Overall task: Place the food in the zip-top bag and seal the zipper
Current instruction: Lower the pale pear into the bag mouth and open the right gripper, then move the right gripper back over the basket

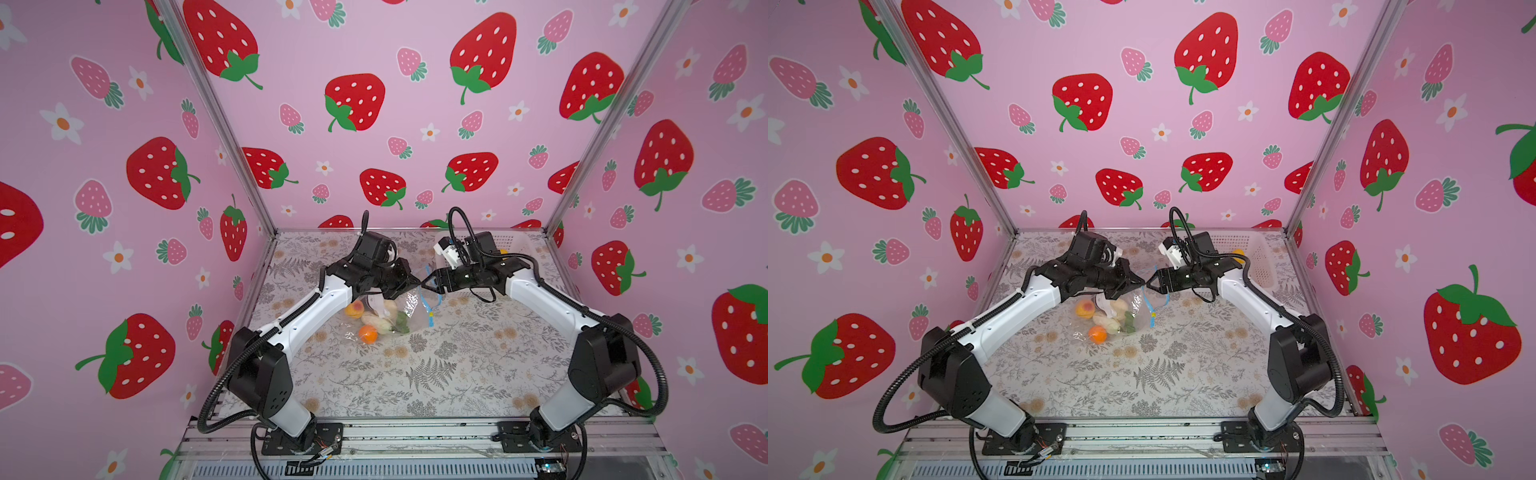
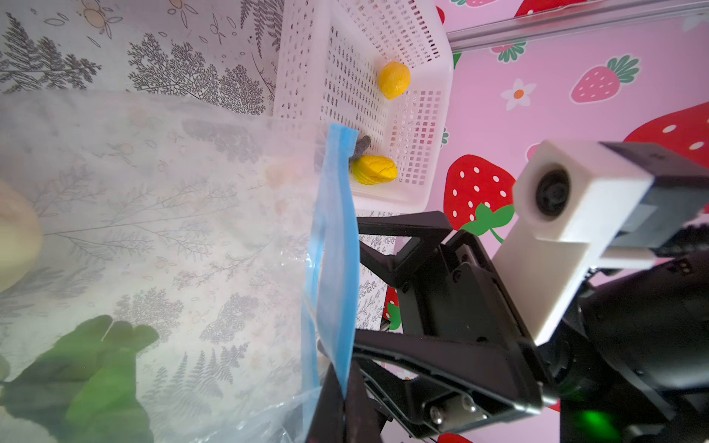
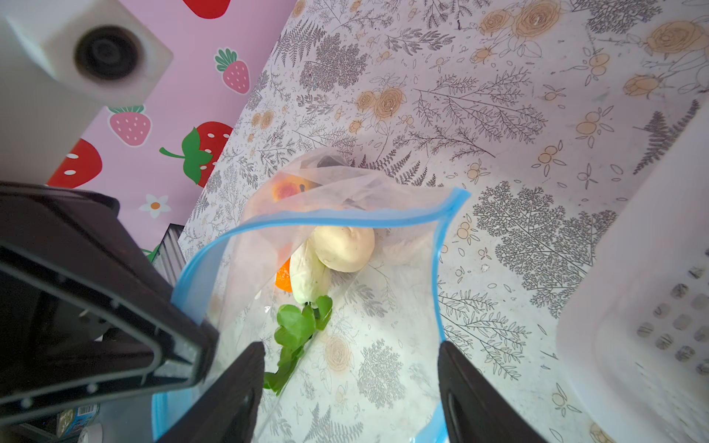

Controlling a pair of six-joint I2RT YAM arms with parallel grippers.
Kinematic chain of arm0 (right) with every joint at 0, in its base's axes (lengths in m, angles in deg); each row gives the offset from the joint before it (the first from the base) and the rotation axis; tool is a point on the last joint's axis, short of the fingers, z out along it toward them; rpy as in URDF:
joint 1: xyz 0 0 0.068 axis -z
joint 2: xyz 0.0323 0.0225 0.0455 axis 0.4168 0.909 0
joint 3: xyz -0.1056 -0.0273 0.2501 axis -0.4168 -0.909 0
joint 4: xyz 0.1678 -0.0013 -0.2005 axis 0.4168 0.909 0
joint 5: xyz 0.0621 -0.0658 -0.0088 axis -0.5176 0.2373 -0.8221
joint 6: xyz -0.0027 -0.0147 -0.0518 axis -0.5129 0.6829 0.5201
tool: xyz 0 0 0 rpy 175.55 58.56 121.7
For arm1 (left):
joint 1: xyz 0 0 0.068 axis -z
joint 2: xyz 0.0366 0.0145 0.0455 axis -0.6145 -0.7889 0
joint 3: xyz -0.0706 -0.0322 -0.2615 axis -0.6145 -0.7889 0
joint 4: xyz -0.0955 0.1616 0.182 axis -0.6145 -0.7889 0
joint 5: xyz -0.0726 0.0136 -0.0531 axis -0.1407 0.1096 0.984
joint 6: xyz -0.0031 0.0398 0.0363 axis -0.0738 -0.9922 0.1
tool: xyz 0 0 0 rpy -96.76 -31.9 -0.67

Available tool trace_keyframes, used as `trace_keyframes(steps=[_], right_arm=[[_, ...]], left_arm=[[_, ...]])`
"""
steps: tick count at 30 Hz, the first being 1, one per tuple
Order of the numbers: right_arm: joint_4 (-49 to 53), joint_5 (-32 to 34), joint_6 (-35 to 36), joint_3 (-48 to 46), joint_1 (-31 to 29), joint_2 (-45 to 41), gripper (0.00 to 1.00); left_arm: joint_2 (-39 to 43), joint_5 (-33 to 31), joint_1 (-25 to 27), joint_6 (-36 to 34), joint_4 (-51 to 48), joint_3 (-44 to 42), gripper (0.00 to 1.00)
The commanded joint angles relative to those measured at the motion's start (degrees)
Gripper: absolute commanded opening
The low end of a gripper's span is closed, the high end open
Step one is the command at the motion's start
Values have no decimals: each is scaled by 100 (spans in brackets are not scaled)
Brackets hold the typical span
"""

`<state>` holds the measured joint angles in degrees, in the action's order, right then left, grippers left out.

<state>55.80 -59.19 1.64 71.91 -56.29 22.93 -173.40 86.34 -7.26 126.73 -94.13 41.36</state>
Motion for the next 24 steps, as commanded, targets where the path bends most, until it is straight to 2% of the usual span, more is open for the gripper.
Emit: trace_keyframes(steps=[1,15,24], right_arm=[[79,-50,91,183,-33,47,73],[240,342,178,454,26,-227,73],[135,927,186,471,426,-314,72]], left_arm=[[103,-11,28,29,26,260,0],[148,-12,34,2,14,206,0],[317,-176,2,-141,-96,192,0]])
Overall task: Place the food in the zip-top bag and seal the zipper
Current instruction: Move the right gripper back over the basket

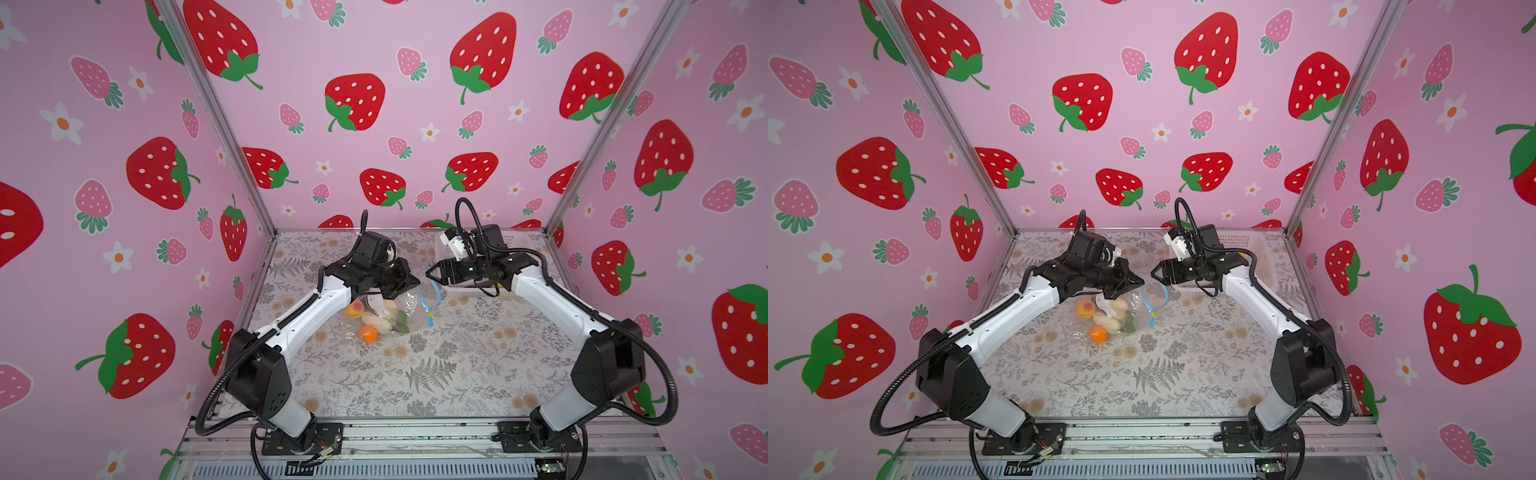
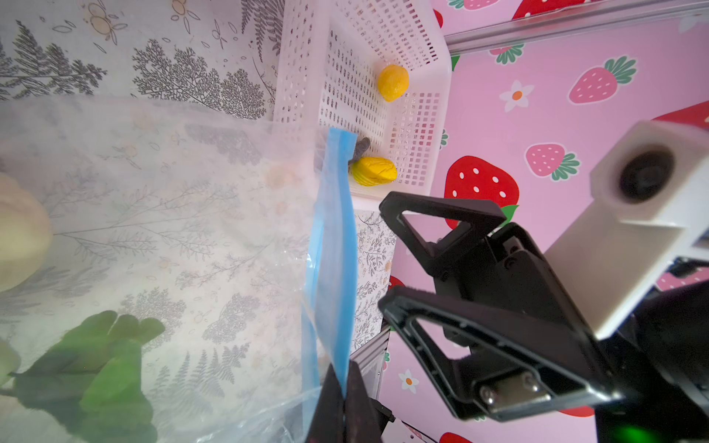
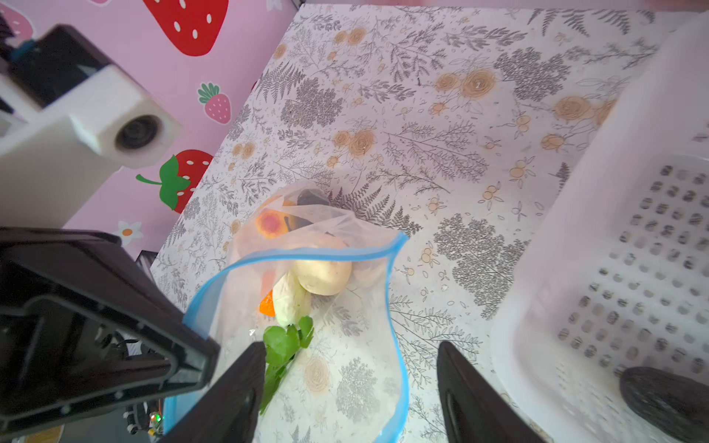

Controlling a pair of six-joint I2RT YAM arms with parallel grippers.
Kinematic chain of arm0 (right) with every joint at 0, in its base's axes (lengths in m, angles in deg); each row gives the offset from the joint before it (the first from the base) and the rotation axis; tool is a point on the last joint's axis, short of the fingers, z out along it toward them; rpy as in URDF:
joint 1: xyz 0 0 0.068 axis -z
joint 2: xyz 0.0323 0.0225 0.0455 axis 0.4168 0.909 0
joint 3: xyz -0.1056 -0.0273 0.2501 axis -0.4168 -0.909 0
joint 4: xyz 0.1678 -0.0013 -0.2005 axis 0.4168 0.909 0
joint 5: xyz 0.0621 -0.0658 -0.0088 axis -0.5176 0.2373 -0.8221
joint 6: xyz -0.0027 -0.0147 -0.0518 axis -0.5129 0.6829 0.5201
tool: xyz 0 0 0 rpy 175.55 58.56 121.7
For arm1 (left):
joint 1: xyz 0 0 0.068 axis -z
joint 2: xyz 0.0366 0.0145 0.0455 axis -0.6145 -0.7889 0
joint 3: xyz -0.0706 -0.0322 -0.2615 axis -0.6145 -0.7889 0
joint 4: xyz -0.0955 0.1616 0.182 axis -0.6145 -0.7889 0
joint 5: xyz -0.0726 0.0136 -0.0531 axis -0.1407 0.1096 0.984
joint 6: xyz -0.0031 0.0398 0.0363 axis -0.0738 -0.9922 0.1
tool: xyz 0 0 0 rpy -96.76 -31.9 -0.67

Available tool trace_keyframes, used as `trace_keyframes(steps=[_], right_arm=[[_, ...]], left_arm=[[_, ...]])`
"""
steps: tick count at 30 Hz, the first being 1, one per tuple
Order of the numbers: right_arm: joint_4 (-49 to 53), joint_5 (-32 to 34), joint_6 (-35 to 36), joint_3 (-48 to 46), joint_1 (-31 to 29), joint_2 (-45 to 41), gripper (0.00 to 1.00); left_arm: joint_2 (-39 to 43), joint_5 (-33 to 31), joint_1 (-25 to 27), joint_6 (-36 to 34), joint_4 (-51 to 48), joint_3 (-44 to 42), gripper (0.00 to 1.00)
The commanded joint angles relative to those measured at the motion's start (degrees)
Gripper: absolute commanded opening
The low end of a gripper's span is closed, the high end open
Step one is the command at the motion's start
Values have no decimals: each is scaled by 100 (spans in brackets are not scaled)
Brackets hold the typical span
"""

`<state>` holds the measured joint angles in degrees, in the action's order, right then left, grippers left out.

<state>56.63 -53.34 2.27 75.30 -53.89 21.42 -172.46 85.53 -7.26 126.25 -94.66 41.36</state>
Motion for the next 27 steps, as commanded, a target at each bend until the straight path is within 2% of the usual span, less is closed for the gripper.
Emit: trace_keyframes(steps=[1,14,27], right_arm=[[12,413,95,114,253,-173,72],[-827,1794,-188,-312,1073,-93,72],[-1080,3034,267,-41,1434,674,72]], left_arm=[[238,-114,-2,-104,-66,198,0],[219,-118,-7,-116,-45,154,0],[127,-72,-15,-142,-45,160,0]])
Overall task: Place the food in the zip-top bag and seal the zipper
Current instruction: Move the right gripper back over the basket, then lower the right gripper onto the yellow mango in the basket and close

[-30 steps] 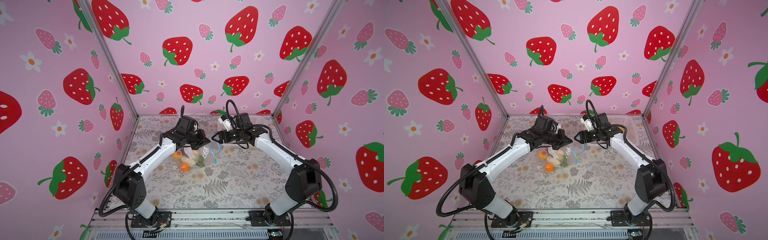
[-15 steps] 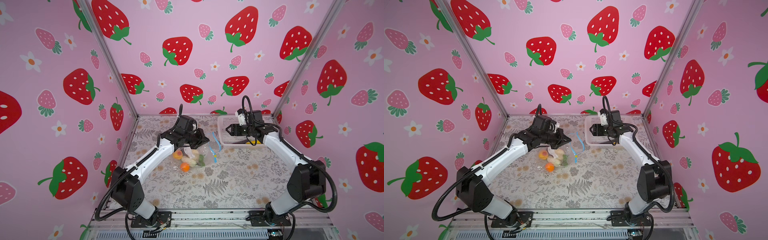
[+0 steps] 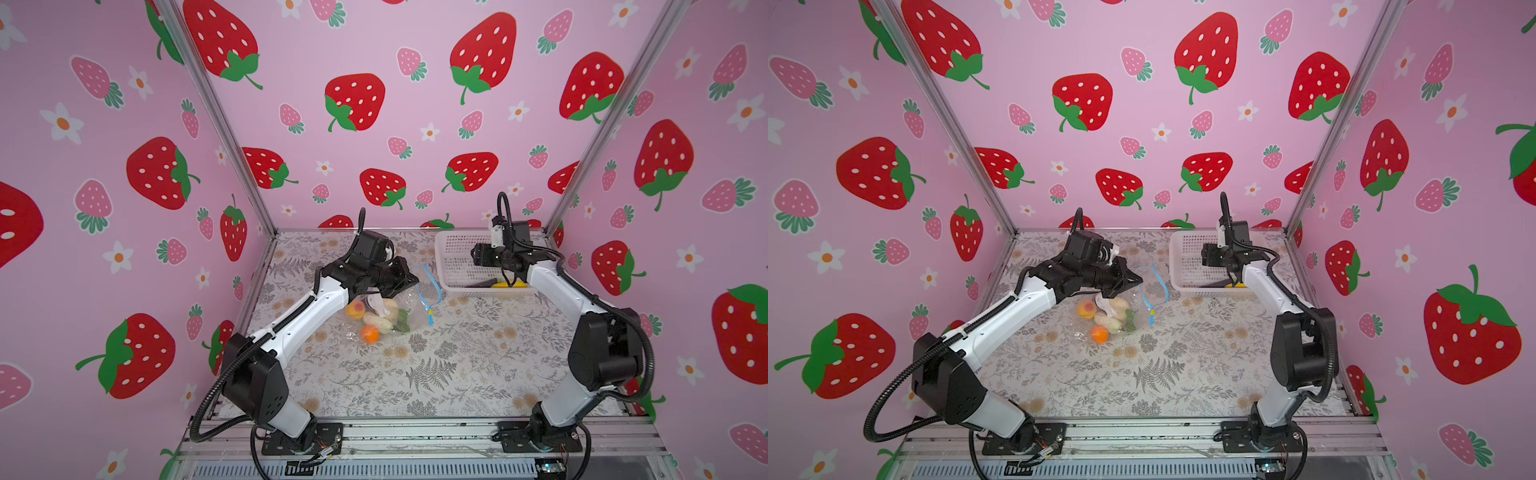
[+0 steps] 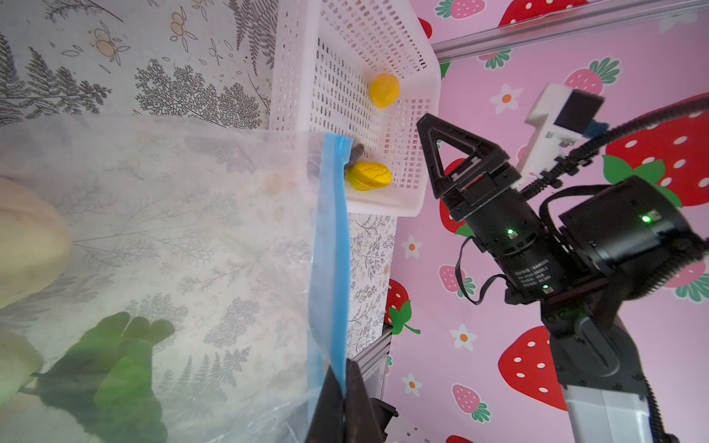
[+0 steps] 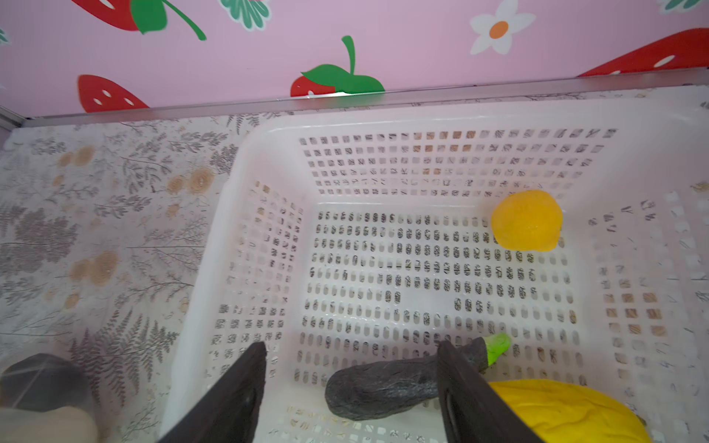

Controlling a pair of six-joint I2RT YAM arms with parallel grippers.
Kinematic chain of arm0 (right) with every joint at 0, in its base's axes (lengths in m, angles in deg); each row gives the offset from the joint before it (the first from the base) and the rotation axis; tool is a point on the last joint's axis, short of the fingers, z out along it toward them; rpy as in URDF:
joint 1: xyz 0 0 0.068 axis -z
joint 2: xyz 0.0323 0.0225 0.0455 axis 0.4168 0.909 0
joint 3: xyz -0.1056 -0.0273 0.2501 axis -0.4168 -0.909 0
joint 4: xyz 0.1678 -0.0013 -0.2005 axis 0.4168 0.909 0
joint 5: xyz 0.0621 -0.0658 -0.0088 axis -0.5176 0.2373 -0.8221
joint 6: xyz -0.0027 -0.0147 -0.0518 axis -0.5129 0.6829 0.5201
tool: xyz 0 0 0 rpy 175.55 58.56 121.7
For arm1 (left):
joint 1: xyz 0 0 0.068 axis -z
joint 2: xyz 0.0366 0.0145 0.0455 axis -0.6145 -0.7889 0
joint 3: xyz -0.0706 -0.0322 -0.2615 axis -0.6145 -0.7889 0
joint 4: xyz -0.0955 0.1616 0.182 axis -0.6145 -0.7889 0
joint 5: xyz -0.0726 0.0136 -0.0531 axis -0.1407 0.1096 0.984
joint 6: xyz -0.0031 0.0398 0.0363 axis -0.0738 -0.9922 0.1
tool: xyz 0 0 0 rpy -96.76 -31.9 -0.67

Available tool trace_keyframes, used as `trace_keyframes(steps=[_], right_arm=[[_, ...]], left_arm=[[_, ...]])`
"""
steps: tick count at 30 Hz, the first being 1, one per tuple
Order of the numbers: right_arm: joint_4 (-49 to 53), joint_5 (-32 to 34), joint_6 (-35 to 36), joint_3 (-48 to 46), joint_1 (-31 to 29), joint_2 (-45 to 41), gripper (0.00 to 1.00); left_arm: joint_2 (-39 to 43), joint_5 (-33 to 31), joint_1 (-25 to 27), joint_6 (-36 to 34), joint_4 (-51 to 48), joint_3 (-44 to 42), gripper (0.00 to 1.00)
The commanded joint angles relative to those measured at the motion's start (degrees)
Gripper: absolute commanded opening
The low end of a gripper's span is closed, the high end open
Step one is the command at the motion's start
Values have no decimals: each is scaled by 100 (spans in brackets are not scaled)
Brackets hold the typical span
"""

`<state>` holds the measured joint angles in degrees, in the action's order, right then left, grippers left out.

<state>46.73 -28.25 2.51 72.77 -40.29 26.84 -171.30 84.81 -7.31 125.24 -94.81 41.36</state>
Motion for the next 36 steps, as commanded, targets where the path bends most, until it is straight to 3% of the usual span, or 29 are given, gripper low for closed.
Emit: trace_keyframes(steps=[1,17,36], right_arm=[[-92,617,279,227,96,177,72],[-265,969,461,735,794,1310,73],[227,959,610,2111,995,2769,78]], left_arm=[[1,4,-9,-46,-30,161,0],[-285,88,-28,-96,-113,331,0],[-533,194,-45,-73,-82,503,0]])
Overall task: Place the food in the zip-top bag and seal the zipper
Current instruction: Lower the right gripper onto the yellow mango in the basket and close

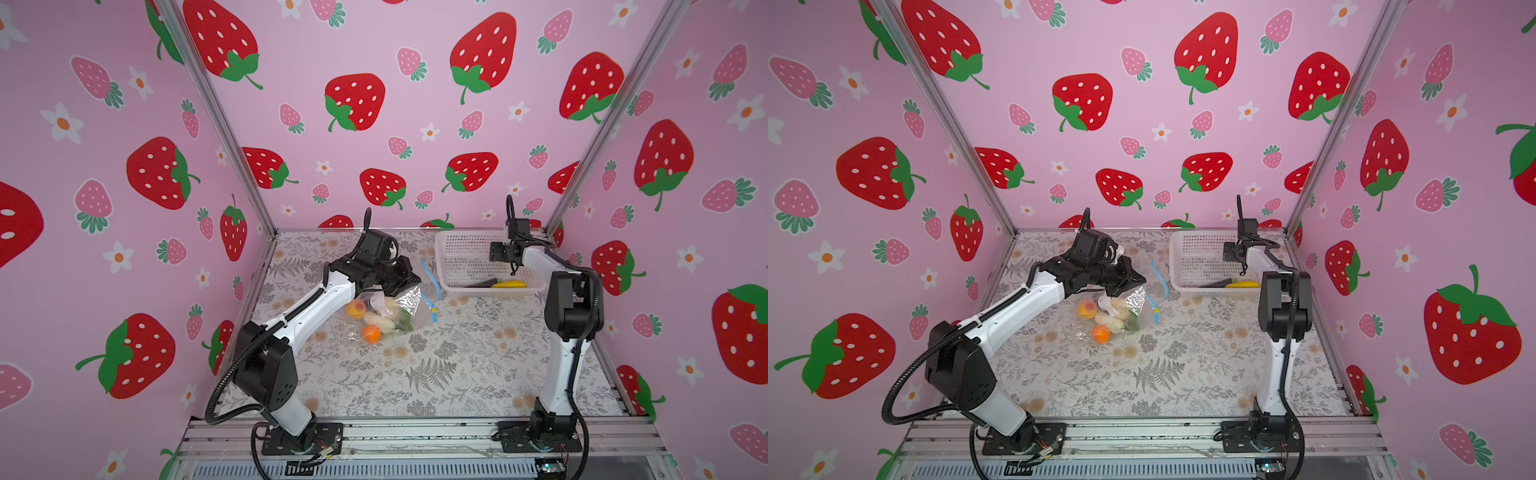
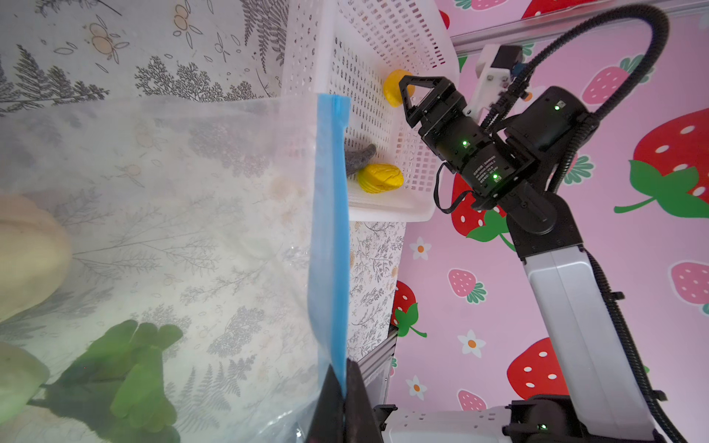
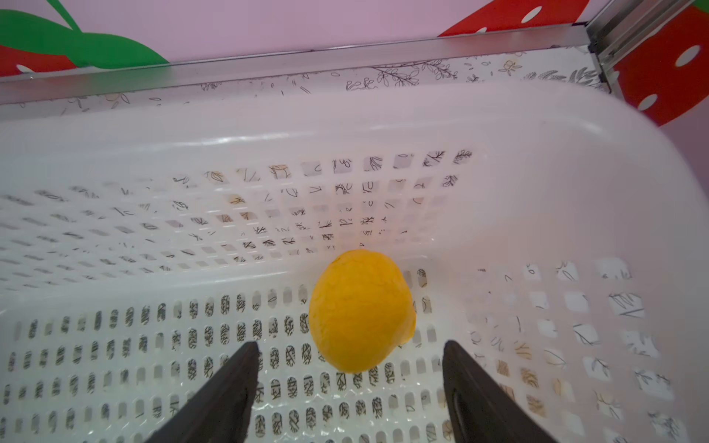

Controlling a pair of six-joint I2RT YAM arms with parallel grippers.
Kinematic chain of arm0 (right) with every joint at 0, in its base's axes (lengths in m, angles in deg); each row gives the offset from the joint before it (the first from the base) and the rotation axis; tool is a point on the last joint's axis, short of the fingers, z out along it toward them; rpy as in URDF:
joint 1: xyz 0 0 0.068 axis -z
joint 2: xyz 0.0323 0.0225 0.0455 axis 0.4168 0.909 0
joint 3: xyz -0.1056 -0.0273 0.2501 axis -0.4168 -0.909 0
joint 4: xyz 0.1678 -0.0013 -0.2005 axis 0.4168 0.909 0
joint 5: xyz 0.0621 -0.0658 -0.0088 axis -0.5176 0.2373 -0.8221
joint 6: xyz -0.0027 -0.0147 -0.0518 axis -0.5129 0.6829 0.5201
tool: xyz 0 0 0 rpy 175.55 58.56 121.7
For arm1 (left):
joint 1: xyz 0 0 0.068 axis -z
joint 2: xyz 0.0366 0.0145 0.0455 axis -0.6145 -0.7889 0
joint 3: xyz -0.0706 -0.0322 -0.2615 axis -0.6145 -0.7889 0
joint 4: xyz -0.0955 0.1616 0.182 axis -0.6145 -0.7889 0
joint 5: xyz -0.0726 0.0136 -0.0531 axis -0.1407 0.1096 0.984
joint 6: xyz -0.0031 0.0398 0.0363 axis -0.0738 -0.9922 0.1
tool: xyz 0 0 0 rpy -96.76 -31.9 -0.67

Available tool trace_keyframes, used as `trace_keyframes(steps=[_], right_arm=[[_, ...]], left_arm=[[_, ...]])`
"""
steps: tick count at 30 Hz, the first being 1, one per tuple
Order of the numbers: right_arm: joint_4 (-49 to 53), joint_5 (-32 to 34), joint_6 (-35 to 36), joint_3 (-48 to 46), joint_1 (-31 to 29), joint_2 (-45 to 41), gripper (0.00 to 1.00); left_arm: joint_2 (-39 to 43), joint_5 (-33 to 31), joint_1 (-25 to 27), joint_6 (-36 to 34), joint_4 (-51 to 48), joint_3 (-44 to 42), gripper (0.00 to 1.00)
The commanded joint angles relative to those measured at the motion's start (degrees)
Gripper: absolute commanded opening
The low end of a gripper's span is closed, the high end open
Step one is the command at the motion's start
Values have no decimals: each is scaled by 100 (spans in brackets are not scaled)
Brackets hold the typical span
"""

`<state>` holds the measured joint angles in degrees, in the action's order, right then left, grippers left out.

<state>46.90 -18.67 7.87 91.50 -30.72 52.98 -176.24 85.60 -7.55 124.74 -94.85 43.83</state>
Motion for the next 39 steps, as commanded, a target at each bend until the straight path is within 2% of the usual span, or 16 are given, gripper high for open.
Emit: trace_keyframes(steps=[1,18,39], right_arm=[[238,-7,75,309,37,214,77],[520,-50,31,1182,99,1077,70],[545,-234,-158,1176,99,905,58]], left_arm=[[-46,116,-19,-29,-86,266,0],[-3,144,-73,-61,-113,250,0],[-29,204,-100,-62,-71,243,0]])
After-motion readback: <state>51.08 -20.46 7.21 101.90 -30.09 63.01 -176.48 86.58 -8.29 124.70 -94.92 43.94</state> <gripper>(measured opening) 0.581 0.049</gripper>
